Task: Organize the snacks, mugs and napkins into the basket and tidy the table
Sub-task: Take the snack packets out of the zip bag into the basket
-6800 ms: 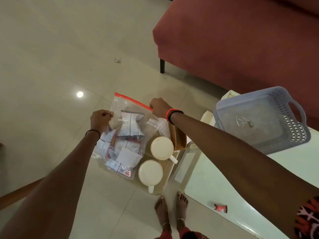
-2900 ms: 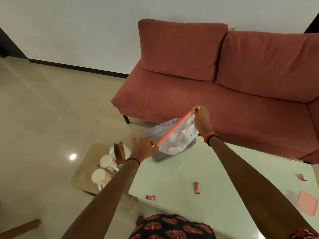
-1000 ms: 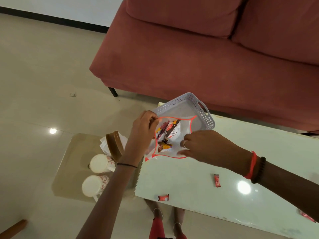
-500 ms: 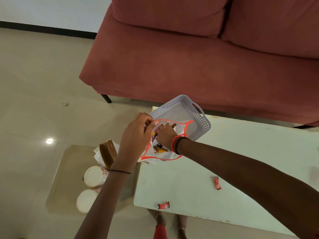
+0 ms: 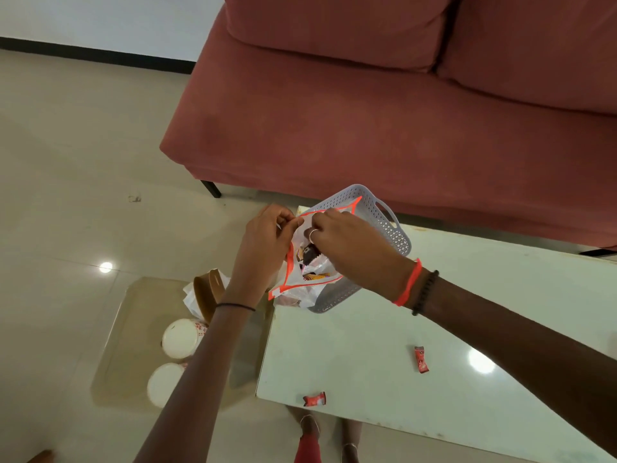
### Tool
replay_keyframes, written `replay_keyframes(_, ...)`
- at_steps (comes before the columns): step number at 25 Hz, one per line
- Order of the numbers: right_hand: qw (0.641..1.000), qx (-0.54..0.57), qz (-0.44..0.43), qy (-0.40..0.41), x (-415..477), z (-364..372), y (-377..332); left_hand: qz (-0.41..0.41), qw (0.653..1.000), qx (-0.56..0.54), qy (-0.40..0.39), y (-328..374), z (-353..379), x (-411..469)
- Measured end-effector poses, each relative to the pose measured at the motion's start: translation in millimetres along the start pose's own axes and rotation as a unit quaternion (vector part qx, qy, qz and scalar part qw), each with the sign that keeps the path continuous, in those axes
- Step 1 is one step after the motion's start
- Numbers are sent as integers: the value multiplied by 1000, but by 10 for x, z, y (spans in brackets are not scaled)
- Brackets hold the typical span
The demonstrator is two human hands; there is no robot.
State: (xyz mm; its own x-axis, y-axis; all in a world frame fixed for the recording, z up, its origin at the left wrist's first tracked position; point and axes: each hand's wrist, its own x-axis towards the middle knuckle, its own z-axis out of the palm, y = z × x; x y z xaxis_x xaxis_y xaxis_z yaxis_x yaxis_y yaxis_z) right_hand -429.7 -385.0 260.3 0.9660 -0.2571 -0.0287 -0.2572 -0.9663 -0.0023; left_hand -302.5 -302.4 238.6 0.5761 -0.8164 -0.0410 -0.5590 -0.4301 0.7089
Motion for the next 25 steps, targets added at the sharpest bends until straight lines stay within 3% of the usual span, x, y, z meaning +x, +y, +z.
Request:
replay_keyframes(4,970,202,134,-26,-250,-743,286,-18,1000,-18,-3,36,-63,85)
replay_keyframes(6,932,297,206,15,-375,-1052,533,-13,1000,-16,11,49,-97,114)
replay_keyframes(9,883,331,320,90,-512,-1034,936,-15,999,-22,27,79,-99,147)
replay_keyframes(12,817,366,431,115,-540,-379,1387,-20,999,-31,29,104,-64,165)
replay_keyframes(14,793,371,476,86,-522,301,1607,-13,998,-39,38,108,-46,183)
replay_keyframes(19,774,357,523,-9,-459,1603,1683,-1,998,-49,43,76,-7,259)
replay_keyframes(25,762,326,557,-46,-440,2219,1714,4,998,-62,32,69,45,291)
